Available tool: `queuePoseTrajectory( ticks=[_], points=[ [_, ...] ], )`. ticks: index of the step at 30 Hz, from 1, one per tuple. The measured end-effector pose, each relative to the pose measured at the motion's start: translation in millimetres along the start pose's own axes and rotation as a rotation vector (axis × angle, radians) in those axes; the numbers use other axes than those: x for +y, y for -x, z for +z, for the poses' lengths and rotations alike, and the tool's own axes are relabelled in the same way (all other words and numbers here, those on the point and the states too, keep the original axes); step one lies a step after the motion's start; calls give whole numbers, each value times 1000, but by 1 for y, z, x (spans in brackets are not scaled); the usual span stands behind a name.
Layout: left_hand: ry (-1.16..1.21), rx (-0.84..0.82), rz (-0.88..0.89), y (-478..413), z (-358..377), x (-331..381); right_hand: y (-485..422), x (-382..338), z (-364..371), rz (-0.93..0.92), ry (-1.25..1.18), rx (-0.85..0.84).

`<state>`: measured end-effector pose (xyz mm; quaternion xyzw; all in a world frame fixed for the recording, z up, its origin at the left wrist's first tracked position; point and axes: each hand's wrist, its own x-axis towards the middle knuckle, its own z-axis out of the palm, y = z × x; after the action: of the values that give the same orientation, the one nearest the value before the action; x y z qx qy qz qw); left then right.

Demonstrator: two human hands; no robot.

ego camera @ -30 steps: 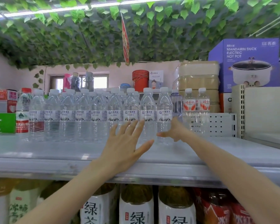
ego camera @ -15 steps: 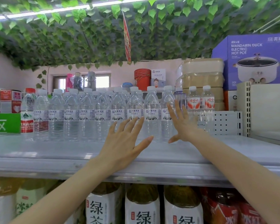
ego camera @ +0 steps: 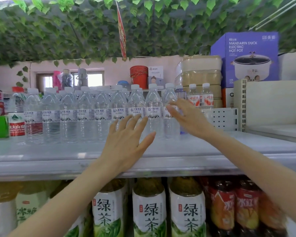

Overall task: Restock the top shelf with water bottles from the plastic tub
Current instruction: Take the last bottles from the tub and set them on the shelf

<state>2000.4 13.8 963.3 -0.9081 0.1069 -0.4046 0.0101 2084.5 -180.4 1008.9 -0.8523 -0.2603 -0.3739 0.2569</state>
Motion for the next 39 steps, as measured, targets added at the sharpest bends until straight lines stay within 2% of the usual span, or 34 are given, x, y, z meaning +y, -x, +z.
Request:
queuePoseTrajectory(
  ticks=[3,7,11,17,28,39],
  points=[
    [44,81,31,4,-12,5,41,-21,-19,-101,32,98],
    [64,110,34,17,-9,12,91,-37,-14,-81,337,-5],
    [40,34,37,42,-2,21,128,-43,-8,-39,438,-125],
    [-54,-49,45,91,-25,33,175,-60,-19,-63,560,-188],
    [-106,-296,-50,231,-59,54,275,-102,-17,-78,545,-457],
    [-81,-554,-96,357,-36,-16,349,-176,68,-197,512,-767]
  ],
)
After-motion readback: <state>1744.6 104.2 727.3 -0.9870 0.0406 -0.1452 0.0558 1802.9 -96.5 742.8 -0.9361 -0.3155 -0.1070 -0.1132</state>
